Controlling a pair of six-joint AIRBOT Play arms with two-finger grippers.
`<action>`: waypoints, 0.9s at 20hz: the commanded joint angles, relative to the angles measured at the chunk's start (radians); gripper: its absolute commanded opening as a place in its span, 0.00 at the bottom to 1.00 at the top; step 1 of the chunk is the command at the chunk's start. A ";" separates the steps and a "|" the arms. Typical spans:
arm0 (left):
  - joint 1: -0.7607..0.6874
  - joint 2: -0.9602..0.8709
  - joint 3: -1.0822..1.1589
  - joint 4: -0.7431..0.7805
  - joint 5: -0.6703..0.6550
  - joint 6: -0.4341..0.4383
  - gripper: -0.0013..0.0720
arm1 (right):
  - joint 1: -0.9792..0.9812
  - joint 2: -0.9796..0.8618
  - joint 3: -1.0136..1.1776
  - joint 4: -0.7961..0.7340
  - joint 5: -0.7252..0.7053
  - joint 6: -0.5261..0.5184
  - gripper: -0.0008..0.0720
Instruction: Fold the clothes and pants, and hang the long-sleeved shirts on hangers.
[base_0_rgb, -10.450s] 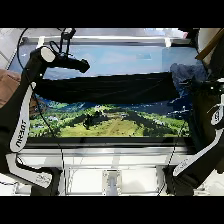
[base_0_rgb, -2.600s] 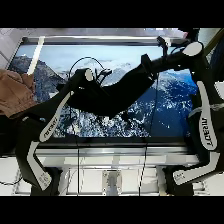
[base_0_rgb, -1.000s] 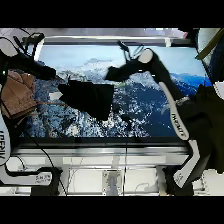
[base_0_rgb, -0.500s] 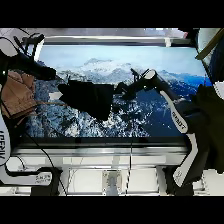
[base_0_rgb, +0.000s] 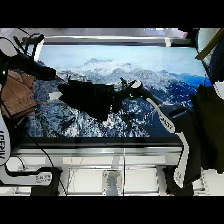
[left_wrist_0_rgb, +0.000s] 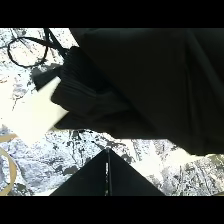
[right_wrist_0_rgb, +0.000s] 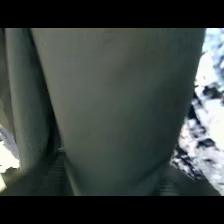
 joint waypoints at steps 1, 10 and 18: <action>0.000 0.001 0.001 0.001 -0.006 0.003 0.05 | 0.013 0.009 0.019 0.120 0.018 -0.077 0.05; 0.001 0.001 0.001 0.000 -0.005 0.003 0.05 | -0.383 0.185 0.439 -0.226 0.465 0.116 0.02; 0.000 0.001 0.001 0.000 -0.003 0.000 0.05 | -0.982 0.357 0.463 -0.352 0.649 0.160 0.02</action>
